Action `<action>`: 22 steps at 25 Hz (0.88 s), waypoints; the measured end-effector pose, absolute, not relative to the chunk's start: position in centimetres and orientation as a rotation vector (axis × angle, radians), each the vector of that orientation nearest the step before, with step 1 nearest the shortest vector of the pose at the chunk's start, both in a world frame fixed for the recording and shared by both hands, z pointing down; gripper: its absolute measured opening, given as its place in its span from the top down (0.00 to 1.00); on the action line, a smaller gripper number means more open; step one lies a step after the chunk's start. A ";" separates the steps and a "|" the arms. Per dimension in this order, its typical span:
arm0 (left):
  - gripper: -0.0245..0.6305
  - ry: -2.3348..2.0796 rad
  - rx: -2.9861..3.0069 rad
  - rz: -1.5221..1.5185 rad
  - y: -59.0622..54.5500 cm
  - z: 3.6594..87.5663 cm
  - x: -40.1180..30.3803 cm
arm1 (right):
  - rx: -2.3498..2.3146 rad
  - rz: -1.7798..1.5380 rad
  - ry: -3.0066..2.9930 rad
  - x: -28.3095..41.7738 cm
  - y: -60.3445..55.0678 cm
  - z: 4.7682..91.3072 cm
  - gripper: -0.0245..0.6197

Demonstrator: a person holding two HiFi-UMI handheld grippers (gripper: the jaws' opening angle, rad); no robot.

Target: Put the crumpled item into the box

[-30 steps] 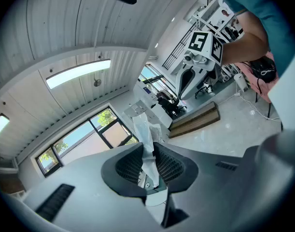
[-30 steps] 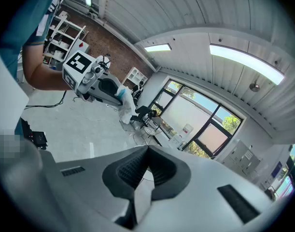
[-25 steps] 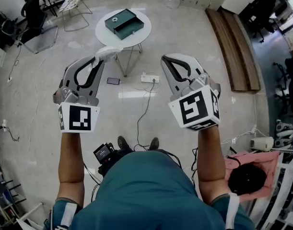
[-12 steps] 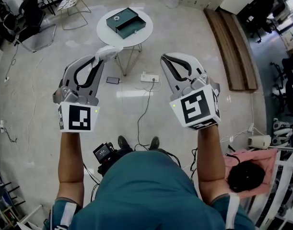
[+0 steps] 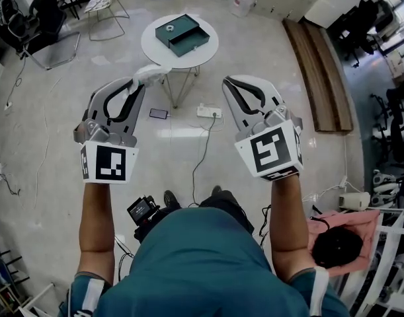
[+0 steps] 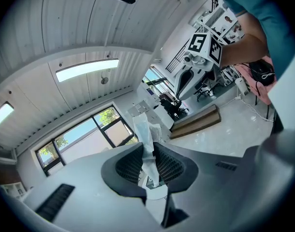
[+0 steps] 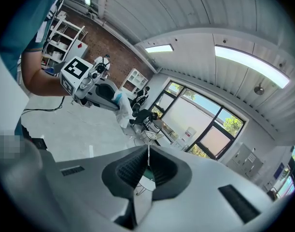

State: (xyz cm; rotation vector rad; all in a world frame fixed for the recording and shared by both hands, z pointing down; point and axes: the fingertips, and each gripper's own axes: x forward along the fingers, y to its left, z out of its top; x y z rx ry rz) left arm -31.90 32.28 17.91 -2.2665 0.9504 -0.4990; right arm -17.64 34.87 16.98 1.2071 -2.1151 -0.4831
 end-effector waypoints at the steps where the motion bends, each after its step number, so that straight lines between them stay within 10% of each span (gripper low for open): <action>1: 0.84 0.960 -2.270 -0.502 32.2 18.0 -32.1 | 1.206 -0.480 -2.121 -17.7 34.6 16.9 0.90; 22: 0.84 1.227 -2.150 -0.688 22.9 19.9 -18.1 | 0.952 -0.561 -2.354 -4.0 19.9 19.2 0.90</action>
